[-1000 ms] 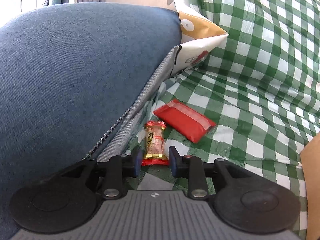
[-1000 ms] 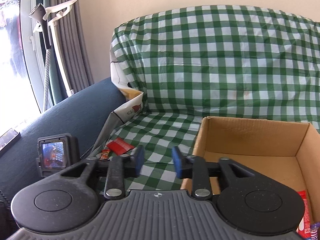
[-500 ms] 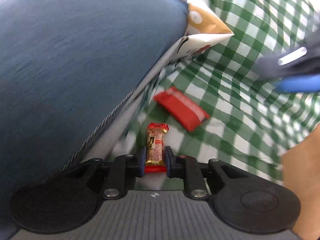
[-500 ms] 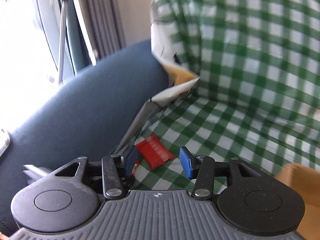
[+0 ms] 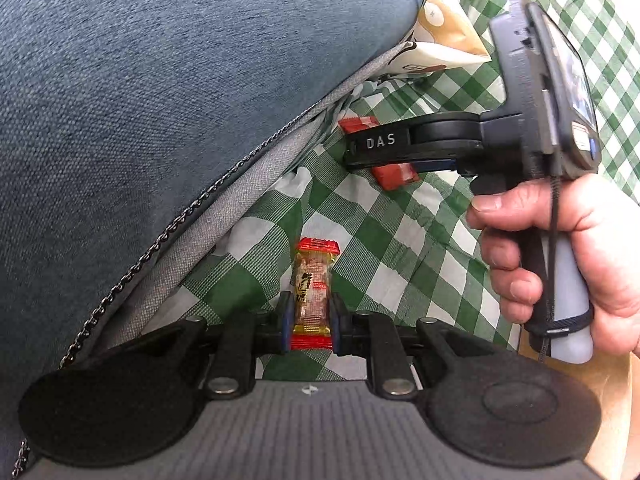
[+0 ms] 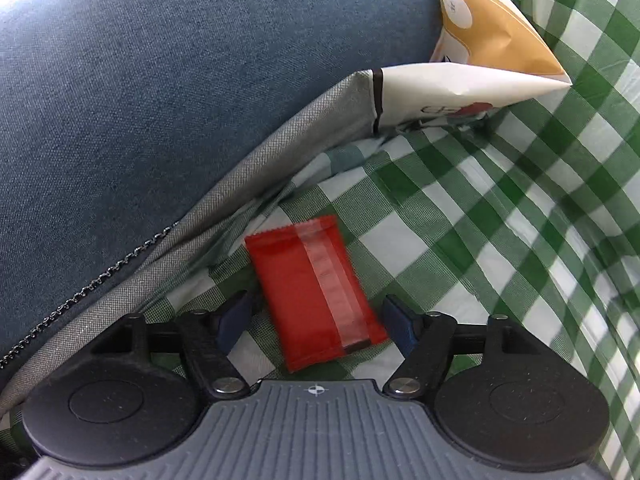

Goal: Organize snacks
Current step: 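Grasp the red rectangular packet with the right gripper while the left holds the candy, then carry the red candy with the left gripper while the right carries the red packet over the box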

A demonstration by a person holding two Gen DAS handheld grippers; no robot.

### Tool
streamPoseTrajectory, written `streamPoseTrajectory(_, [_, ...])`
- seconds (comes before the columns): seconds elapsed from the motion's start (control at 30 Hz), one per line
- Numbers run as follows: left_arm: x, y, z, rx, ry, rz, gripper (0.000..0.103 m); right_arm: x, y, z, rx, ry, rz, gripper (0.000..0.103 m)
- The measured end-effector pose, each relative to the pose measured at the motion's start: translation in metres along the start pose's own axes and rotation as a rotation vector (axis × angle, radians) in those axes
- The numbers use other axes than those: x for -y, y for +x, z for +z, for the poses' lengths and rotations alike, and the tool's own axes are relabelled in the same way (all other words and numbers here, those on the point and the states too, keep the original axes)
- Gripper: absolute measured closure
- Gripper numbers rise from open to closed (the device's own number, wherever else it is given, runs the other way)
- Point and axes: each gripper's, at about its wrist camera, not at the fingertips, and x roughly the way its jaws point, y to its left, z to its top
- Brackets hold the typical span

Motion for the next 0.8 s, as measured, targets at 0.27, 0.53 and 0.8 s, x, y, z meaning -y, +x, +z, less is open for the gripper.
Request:
streamPoseTrajectory(0.27, [0.002,-0.002,-0.003,0.01,0.037,0.008,0.084,0.0,-0.04,-0.013,0.023,0.028,-0.054,0.062])
streamPoseTrajectory(0.53, [0.004,0.0,0.001,-0.005,0.056,-0.022,0.084,-0.022,-0.143,-0.08,0.03,0.139,-0.23,0.062])
streamPoseTrajectory(0.8, [0.015,-0.03,-0.015,-0.006,0.169,-0.1,0.086,-0.044,-0.23,-0.161,0.138,0.188,-0.282,0.062])
